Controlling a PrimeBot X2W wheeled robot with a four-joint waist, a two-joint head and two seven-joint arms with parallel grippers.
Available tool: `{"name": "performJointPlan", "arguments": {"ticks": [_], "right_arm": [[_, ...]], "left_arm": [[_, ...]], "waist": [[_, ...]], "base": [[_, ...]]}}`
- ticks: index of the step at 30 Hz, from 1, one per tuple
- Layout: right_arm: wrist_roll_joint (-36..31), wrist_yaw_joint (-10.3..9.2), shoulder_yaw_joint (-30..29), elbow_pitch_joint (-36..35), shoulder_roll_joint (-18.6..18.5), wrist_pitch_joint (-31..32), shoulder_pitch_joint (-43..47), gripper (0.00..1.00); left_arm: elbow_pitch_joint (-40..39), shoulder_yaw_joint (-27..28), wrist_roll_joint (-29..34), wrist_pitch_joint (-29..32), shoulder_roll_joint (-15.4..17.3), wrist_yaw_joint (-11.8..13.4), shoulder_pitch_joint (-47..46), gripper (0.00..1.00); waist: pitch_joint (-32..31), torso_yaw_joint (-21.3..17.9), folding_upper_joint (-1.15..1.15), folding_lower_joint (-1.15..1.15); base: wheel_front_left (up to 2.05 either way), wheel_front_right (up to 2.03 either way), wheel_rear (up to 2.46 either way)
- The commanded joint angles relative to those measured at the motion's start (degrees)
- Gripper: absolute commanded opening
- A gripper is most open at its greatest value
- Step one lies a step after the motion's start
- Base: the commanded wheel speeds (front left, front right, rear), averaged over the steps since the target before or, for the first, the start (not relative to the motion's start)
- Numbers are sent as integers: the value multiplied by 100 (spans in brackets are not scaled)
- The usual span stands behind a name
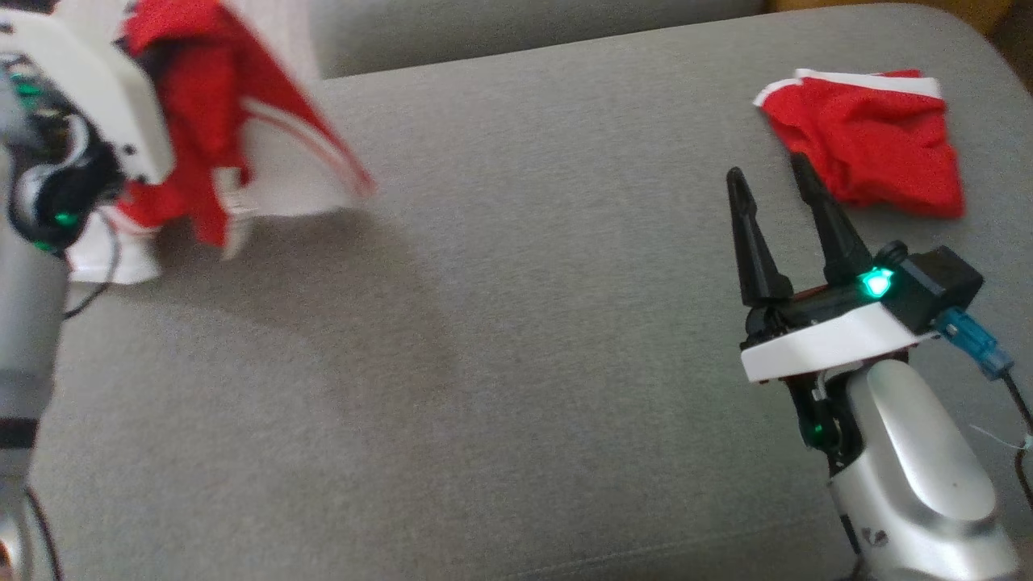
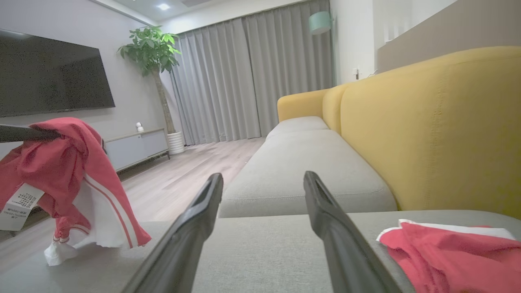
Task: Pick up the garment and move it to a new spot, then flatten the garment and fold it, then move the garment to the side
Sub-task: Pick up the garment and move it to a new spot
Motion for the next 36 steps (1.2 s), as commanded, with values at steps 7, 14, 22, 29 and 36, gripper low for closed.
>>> {"name": "performJointPlan", "arguments": {"ticks": [7,14,22,29,36], "right_arm": [[9,-4,-12,-212,-20,-53,-21,100],[53,-4,76,-247,70,-53,-114,100],[87,-4,218,-119,98,-53,-116,100],[80,-4,153,-64,-24,-53,-54,100],[68,-4,25,-55,-188,-53,221,100]], "left_arm": [[-1684,12,-561,293,-363,192,67,0],[-1642,-410,-467,-160,-1042,313,519,0],[-507,-899,-392,-651,-1218,86,992,100],[-443,-909,-466,-1264,-909,-12,780,100],[-1456,-568,-661,-1754,-365,192,1522,100]], "waist": [[25,-612,0,1],[308,-969,0,1],[349,-866,0,1],[94,-440,0,1],[-257,13,0,1]], "base": [[0,0,0],[0,0,0],[0,0,0],[0,0,0],[0,0,0]]}}
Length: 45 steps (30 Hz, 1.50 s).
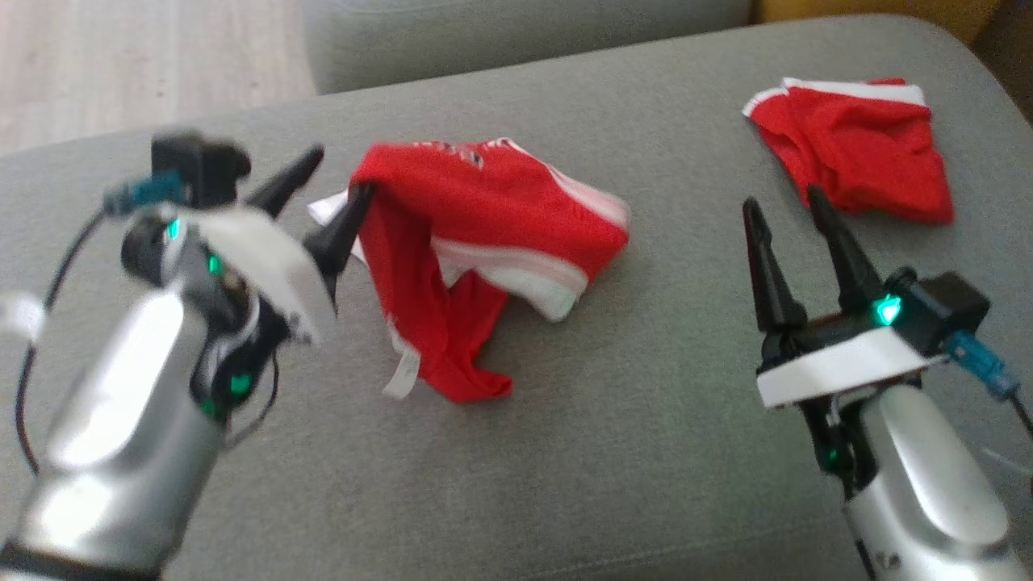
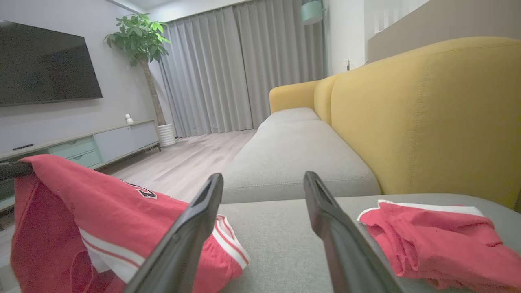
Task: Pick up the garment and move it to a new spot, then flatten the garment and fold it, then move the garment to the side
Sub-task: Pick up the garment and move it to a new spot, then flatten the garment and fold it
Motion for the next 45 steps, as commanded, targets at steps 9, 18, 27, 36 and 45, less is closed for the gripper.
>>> {"name": "performJointPlan", "arguments": {"ticks": [9,18,27,36,45], "right_arm": [[68,-4,87,-153,-55,-16,244,100],[82,-4,-49,-222,-59,-27,465,100],[102,-4,-184,-228,-50,-36,788,100],[97,-4,-172,-260,-117,111,790,100],[432,-4,23,-225,-121,579,637,100]], "left_arm": [[-1289,451,-666,326,626,428,1581,100],[-2183,1532,-297,-1735,609,1383,2820,100],[-2564,2284,725,-2219,42,1847,3647,100],[-2404,2569,1469,-2222,-735,1397,3898,100],[-2189,2740,1800,-2223,-1101,1006,3805,100]], "waist": [[-158,352,0,0],[-222,301,0,0],[-307,332,0,0],[-380,431,0,0],[-323,583,0,0]], "base": [[0,0,0],[0,0,0],[0,0,0],[0,0,0],[0,0,0]]}}
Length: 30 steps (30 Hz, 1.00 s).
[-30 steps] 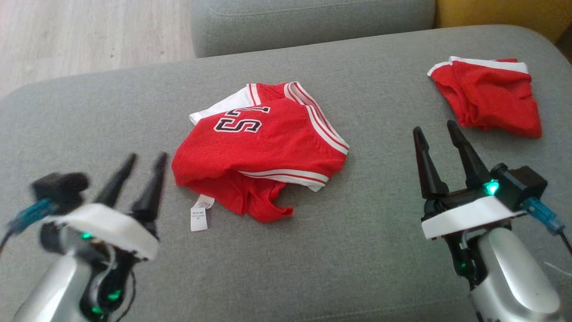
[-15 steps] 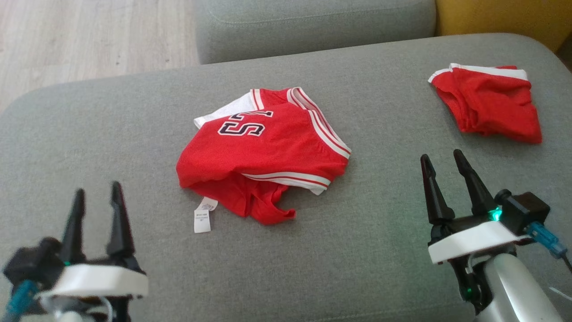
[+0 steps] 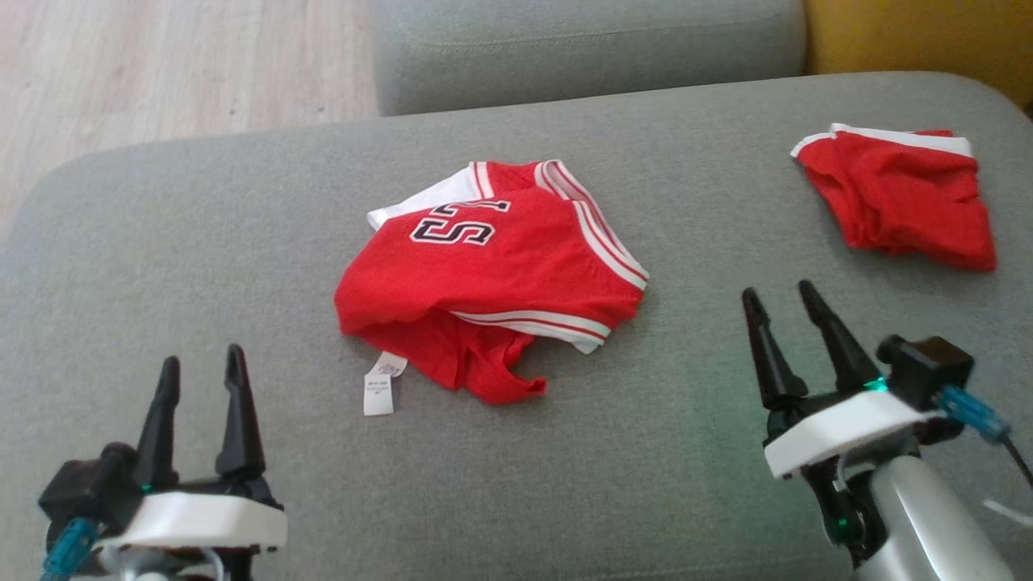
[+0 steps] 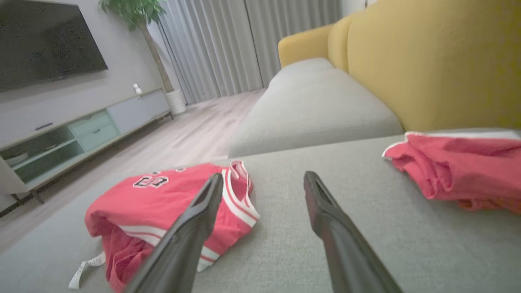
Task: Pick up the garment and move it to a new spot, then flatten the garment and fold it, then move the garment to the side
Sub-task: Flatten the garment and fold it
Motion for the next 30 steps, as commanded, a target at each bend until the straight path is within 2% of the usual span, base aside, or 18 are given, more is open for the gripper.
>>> {"name": "performJointPlan", "arguments": {"ticks": [1,8,13,19,26,27,28,29,30], "right_arm": [[84,-4,162,-136,-109,148,-391,100],[698,-4,604,919,-287,1816,-1421,100],[1534,-4,568,2134,-280,3171,-2033,100],[2157,-4,517,2666,-245,3306,-2431,100],[2832,-4,649,2852,-156,3269,-2582,100],[2903,-4,720,2853,-177,3274,-2583,91],[2953,-4,794,2842,-209,3243,-2587,53],[2999,-4,867,2807,-240,3171,-2592,19],[3052,-4,926,2758,-274,3072,-2595,0]], "left_arm": [[-137,225,81,-44,-19,-57,-353,100],[17,242,231,-44,-222,-287,-578,100],[127,293,312,-44,-325,-424,-733,100],[182,365,382,-44,-393,-518,-870,100],[249,418,440,-44,-459,-587,-982,100],[266,423,447,-44,-470,-598,-994,100],[283,429,452,-44,-480,-608,-1005,100],[299,439,458,-44,-489,-616,-1013,100],[315,453,464,-44,-496,-622,-1014,100]], "waist": [[73,91,0,0],[290,472,0,0],[483,861,0,0],[733,1159,0,0],[880,1271,0,0],[887,1278,0,0],[889,1281,0,0],[881,1275,0,0],[862,1260,0,0]], "base": [[0,0,0],[0,0,0],[0,0,0],[0,0,0],[0,0,0],[0,0,0],[0,0,0],[0,0,0],[0,0,0]]}}
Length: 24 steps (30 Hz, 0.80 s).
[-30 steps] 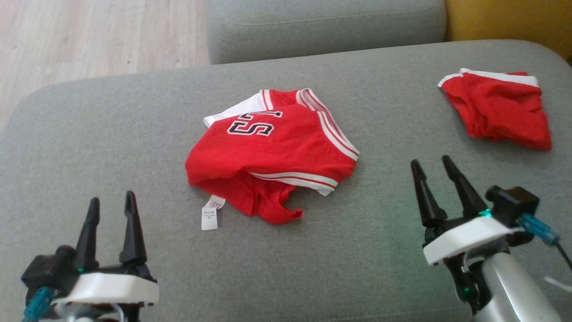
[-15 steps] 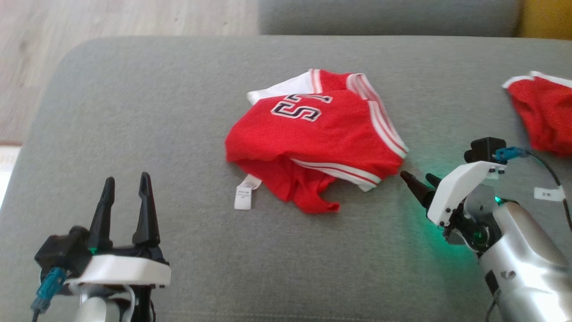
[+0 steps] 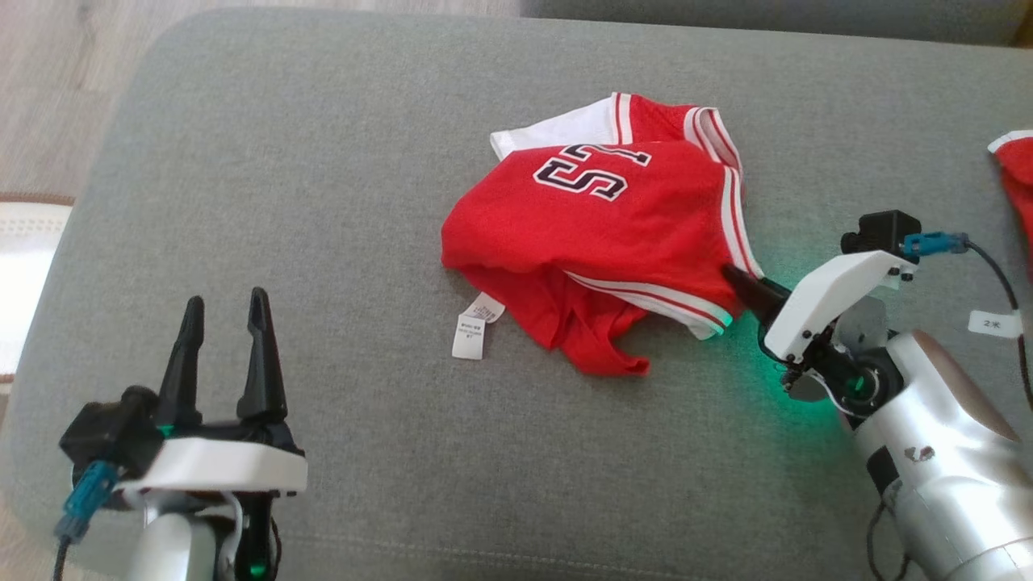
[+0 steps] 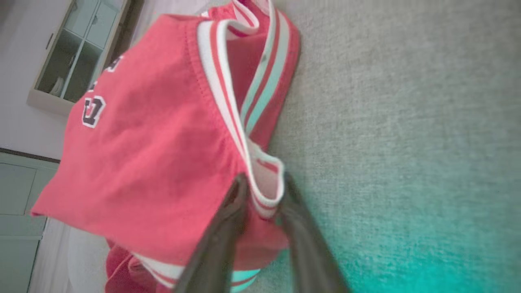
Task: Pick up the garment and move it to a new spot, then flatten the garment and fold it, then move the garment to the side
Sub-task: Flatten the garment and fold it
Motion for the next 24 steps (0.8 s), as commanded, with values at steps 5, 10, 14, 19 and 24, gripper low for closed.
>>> {"name": "performJointPlan", "arguments": {"ticks": [5,10,14,19,24], "right_arm": [[93,-4,386,-475,-256,-628,-211,0],[23,-4,588,-662,-740,-1017,-485,0],[-53,-4,657,-532,-1170,-863,-667,0],[-374,-4,572,-129,-1690,-787,-759,0],[-675,-4,462,201,-1657,-863,-730,100]], "left_arm": [[-96,269,74,-45,12,-55,-175,100],[-78,294,96,-45,-9,-101,-115,100],[-81,271,98,-45,-28,-118,-108,100],[-54,212,97,-45,-49,-140,-158,100],[24,208,99,-45,-59,-162,-204,100]], "waist": [[-185,-183,0,-1],[-320,-465,0,-1],[-268,-643,0,-1],[-100,-719,0,-1],[-26,-743,0,-1]], "base": [[0,0,0],[0,0,0],[0,0,0],[0,0,0],[0,0,0]]}}
